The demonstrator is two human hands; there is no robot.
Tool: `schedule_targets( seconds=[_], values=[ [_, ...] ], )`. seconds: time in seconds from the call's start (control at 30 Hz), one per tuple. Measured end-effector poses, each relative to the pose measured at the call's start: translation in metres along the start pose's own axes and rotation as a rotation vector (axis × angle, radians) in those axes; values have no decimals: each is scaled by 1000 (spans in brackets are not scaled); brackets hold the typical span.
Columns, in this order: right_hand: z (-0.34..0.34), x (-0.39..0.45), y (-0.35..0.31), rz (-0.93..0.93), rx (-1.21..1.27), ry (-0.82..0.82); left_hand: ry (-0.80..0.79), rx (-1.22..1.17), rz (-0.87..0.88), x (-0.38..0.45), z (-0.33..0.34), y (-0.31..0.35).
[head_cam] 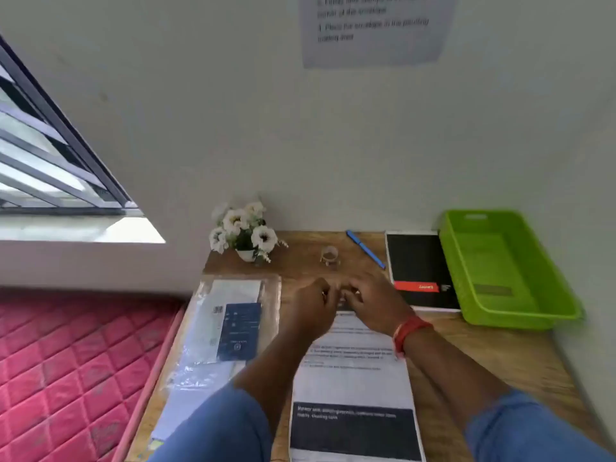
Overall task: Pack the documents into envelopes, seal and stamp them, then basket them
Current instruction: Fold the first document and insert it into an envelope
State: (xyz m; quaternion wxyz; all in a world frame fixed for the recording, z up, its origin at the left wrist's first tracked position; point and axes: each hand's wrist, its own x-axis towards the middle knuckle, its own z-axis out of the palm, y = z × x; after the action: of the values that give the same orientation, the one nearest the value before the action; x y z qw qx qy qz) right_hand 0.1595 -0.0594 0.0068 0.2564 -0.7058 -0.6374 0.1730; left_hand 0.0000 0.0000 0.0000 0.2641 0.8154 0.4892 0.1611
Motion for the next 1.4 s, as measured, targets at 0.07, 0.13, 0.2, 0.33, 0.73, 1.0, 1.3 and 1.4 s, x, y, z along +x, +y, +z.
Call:
schedule_targets(
  seconds=[0.07, 0.13, 0.2, 0.33, 0.73, 1.0, 1.3, 1.4],
  values=[
    [31, -13, 22, -56, -183, 18, 16, 28, -15, -14, 24, -14],
    [56, -25, 44, -22, -313, 18, 54, 54, 12, -25, 44, -25],
    [69, -34, 54, -10, -356, 30, 141, 72, 62, -29, 60, -33],
    [77, -43, 63, -19, -367, 49, 255, 169, 169, -38, 76, -46],
    [67, -71, 50, -86, -428, 310, 163, 377, 182, -86, 72, -37],
    [58, -76, 55, -156, -361, 467, 82, 492, 75, -88, 81, -17],
    [43, -62, 80, -60, -104, 492, 96, 399, 84, -57, 86, 5],
    [27, -64, 90, 30, 127, 507, 252, 367, 185, -64, 86, 19]
  ],
)
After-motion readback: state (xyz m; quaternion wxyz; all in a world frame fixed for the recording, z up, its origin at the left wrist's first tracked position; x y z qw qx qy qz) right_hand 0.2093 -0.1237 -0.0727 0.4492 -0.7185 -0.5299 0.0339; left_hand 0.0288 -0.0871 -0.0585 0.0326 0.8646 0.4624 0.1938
